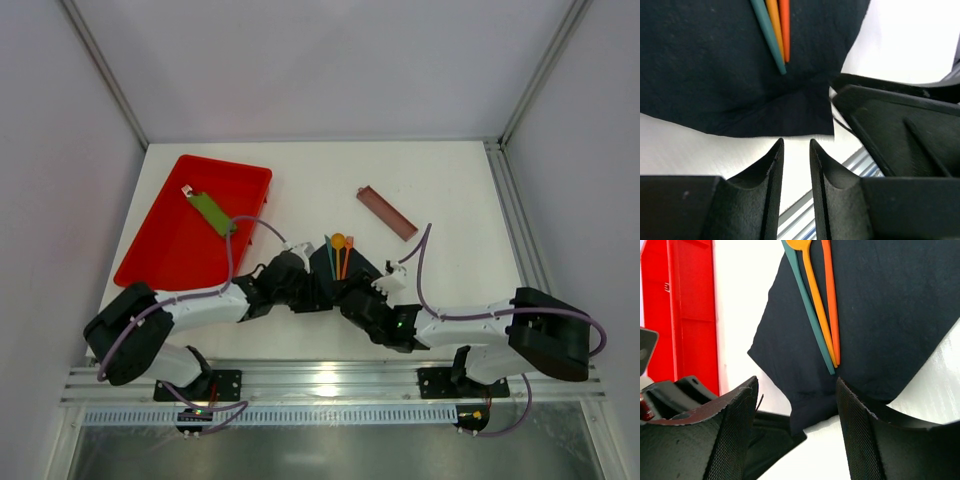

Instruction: Place the utensils on the paper napkin and roll it up

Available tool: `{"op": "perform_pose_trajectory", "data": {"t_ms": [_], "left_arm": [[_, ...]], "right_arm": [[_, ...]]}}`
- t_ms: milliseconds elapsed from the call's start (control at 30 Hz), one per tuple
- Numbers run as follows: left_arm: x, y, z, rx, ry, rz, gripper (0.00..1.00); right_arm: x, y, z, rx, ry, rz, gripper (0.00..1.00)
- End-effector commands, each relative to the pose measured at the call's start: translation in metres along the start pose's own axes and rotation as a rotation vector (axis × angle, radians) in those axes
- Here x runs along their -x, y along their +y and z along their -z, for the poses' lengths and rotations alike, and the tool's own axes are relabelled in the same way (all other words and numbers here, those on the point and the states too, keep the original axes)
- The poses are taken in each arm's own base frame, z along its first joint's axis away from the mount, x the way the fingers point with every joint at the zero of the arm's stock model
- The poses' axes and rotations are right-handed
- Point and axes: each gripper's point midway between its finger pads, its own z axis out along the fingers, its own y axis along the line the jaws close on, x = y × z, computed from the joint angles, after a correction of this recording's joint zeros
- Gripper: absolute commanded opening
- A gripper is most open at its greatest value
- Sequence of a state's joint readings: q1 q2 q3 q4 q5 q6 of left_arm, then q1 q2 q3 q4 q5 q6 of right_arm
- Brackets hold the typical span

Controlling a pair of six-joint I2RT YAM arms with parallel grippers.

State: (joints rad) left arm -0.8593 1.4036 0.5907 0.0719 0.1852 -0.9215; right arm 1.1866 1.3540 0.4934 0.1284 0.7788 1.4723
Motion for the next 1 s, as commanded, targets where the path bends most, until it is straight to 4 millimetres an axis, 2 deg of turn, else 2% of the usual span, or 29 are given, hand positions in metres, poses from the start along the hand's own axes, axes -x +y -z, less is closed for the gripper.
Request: {"op": "perform_pose_trajectory", "data": {"t_ms": [0, 33, 67, 133, 233, 433, 533, 833, 967], "left_arm": [[0.020, -0.010, -0.006, -0.001, -0.067, -0.007, 0.27], [0.021, -0.010, -0.007, 0.004, -0.066, -0.009, 0.27], [0.024, -0.014, -0.008, -0.004, -0.070, -0.012, 0.27], [0.024, -0.012, -0.013, 0.005, -0.056, -0.015, 0.27], [0.026, -0.015, -0.019, 0.005, -0.051, -0.023, 0.27], [0.031, -0.017, -0.024, 0.017, -0.053, -0.031, 0.27], [0.034, -0.019, -0.025, 0.016, -0.060, -0.033, 0.28], [0.036, -0.011, -0.036, 0.058, -0.051, -0.043, 0.27], [0.038, -0.009, -0.039, 0.067, -0.049, -0.050, 0.27]], "right_arm": [[0.018, 0.008, 0.007, 0.007, -0.039, -0.015, 0.65], [0.020, 0.002, 0.009, -0.017, -0.034, 0.006, 0.65], [0.025, 0.009, 0.013, 0.002, -0.031, -0.008, 0.65], [0.028, 0.001, 0.015, -0.032, -0.007, 0.054, 0.65], [0.029, 0.003, 0.015, -0.013, 0.047, 0.124, 0.58], [0.018, -0.006, 0.017, -0.030, 0.114, 0.231, 0.40], [0.013, -0.005, 0.016, -0.015, 0.133, 0.270, 0.34], [0.005, -0.002, 0.006, -0.008, 0.141, 0.286, 0.29], [-0.001, -0.013, -0.003, -0.050, 0.155, 0.286, 0.28]]}}
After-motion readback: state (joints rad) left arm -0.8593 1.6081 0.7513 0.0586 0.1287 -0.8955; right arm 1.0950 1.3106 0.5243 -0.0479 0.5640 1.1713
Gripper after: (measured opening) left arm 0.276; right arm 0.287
